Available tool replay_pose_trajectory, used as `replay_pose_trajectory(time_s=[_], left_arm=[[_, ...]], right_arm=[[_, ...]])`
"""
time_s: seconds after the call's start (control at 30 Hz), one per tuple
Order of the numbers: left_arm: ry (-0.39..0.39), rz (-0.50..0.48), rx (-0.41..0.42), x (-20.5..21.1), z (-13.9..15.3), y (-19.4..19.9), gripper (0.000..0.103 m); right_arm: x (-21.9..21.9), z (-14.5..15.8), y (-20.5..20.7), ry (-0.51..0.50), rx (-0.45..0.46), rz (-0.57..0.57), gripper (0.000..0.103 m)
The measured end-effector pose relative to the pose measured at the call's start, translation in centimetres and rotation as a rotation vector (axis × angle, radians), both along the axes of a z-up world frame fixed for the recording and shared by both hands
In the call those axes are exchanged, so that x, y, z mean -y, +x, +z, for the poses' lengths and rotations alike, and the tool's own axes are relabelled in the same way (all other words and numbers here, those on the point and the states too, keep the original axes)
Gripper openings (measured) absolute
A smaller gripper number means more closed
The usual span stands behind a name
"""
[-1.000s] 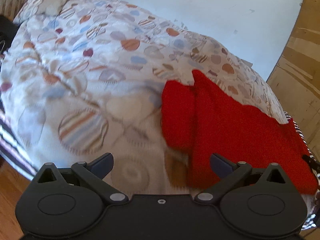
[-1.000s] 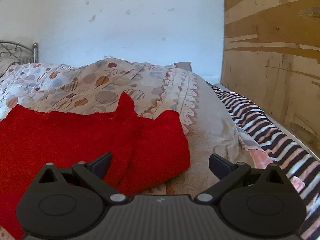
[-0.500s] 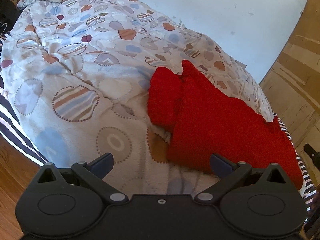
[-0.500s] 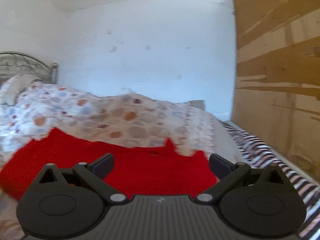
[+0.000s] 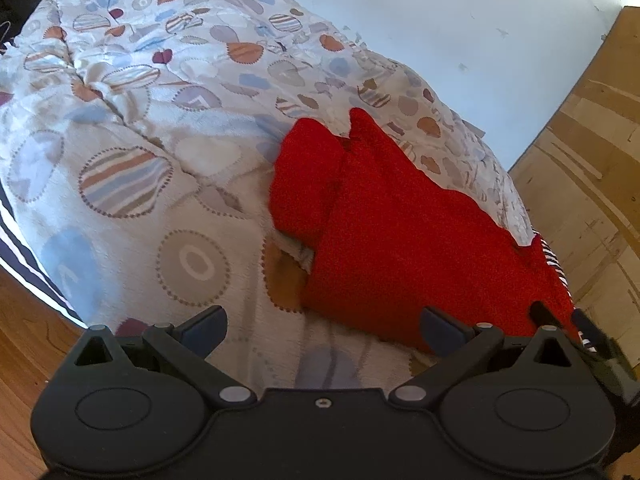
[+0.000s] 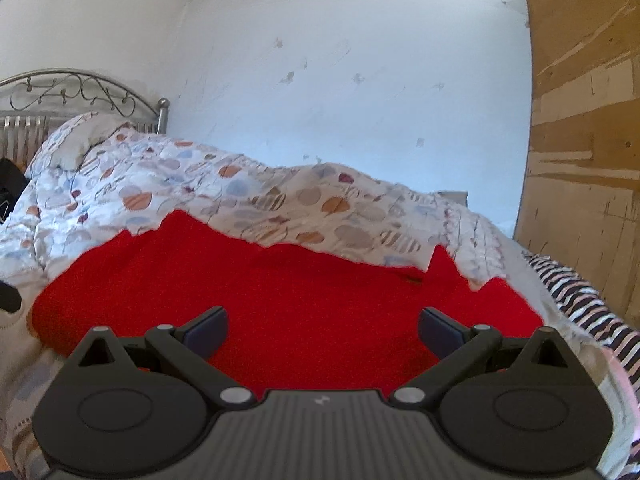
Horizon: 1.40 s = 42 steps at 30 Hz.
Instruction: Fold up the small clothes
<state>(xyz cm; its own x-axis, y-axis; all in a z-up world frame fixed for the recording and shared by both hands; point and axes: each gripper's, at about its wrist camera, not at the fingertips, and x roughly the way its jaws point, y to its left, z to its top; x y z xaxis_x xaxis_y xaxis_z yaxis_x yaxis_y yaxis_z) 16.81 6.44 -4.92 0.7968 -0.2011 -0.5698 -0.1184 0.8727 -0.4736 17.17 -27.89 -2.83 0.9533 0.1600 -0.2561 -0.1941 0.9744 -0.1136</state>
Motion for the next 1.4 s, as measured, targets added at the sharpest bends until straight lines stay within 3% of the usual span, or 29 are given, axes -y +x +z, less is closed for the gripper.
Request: replay_pose_trajectory(time_s=[0.1, 0.3, 0.67, 0.77, 1.0, 1.1, 1.27, 1.33, 1.4], left_arm=[[-0.009, -0.009, -0.004, 0.4, -0.2, 0.3, 0.102], [-0.043, -0.027, -0.012, 0.8, -0.8, 0.7, 0.102], [-0.255, -0.097, 0.008, 1.8, -2.2, 3.0, 0.102], [-0.294, -0.082, -0.022, 2.1, -3.2, 4.2, 0.102], [-0.308, -0.038, -0.005, 2.2, -3.4, 5.6, 0.102], [-0.348, 0.006, -0.001, 1.6, -3.8, 5.9, 0.102], [-0.424, 0.139, 0.026, 0.6, -4.4, 5.6, 0.089], [-0.427, 0.179, 0.033, 0.3, -4.6, 5.4, 0.077], [-0.428, 0.201, 0.035, 0.1, -4.8, 5.2, 0.072]], right_arm=[[0.3, -1.4, -0.1, 0.051, -0.010, -0.015, 0.103], [0.2, -3.4, -1.3, 0.071, 0.087, -0.055, 0.103], [0.6, -3.6, -1.4, 0.079, 0.098, -0.044, 0.103], [0.7, -3.7, -1.5, 0.080, 0.100, -0.043, 0.103], [0.6, -3.6, -1.5, 0.078, 0.104, -0.043, 0.103], [0.6, -3.6, -1.5, 0.078, 0.104, -0.042, 0.103], [0.6, -3.7, -1.6, 0.079, 0.104, -0.042, 0.103], [0.6, -3.6, -1.6, 0.078, 0.104, -0.042, 0.103], [0.6, -3.7, -1.6, 0.078, 0.104, -0.042, 0.103]])
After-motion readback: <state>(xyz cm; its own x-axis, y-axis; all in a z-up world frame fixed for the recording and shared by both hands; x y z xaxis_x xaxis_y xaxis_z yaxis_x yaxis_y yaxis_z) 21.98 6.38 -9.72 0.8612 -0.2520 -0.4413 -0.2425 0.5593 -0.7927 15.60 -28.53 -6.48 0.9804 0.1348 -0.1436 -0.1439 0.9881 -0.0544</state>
